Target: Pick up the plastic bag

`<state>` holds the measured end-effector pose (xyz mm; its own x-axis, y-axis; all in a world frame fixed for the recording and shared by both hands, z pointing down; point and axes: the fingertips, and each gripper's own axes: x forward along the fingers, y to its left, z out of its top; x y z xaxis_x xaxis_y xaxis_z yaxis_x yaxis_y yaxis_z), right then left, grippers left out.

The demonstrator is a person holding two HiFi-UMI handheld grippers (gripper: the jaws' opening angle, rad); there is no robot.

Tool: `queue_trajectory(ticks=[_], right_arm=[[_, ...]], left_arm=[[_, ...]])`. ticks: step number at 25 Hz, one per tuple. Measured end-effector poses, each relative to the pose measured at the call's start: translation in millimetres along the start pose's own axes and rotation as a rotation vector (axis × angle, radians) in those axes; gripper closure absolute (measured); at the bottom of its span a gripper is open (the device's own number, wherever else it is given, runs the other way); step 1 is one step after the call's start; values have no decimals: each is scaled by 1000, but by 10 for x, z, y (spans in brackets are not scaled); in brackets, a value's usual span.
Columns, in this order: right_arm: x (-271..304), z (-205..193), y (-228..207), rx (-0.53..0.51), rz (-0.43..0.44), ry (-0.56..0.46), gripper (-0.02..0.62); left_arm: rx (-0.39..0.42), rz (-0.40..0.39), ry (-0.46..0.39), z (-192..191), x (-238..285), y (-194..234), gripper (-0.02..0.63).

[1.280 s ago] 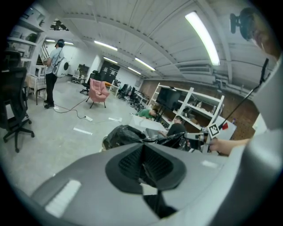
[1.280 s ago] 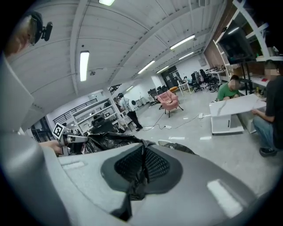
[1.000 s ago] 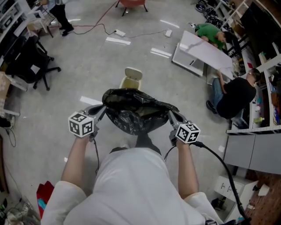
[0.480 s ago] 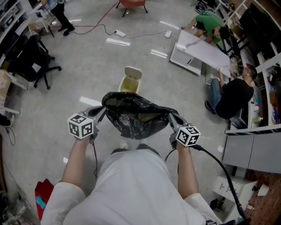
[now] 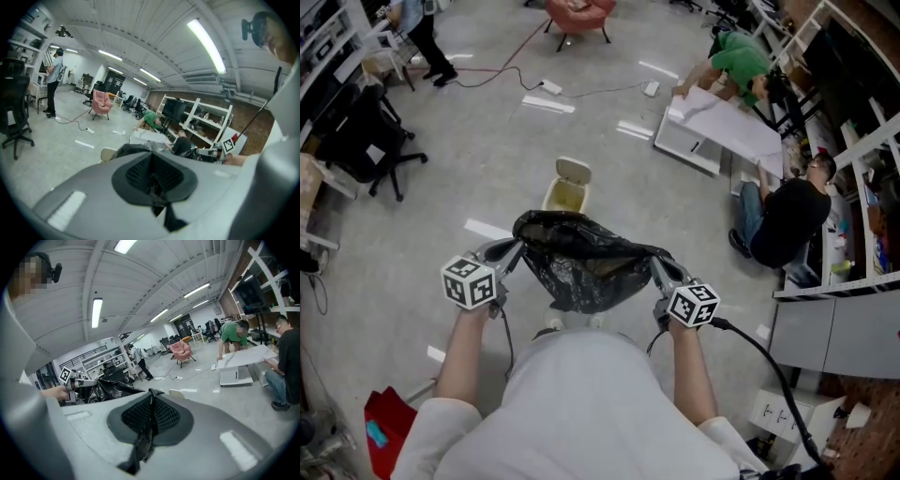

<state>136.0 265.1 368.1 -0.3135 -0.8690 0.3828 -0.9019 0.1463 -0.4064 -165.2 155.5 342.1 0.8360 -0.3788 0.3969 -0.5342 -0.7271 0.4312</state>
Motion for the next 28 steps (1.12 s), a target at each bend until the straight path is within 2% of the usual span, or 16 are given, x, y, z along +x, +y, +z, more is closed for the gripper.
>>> queue_trajectory(ticks=[13, 28], right_arm=[[-35, 238, -63, -44, 26, -67, 594], [-69, 291, -177, -36, 14, -72, 594]], left_arm=[[0, 6, -35, 76, 49, -105, 600], [15, 8, -32, 133, 106, -175, 600]])
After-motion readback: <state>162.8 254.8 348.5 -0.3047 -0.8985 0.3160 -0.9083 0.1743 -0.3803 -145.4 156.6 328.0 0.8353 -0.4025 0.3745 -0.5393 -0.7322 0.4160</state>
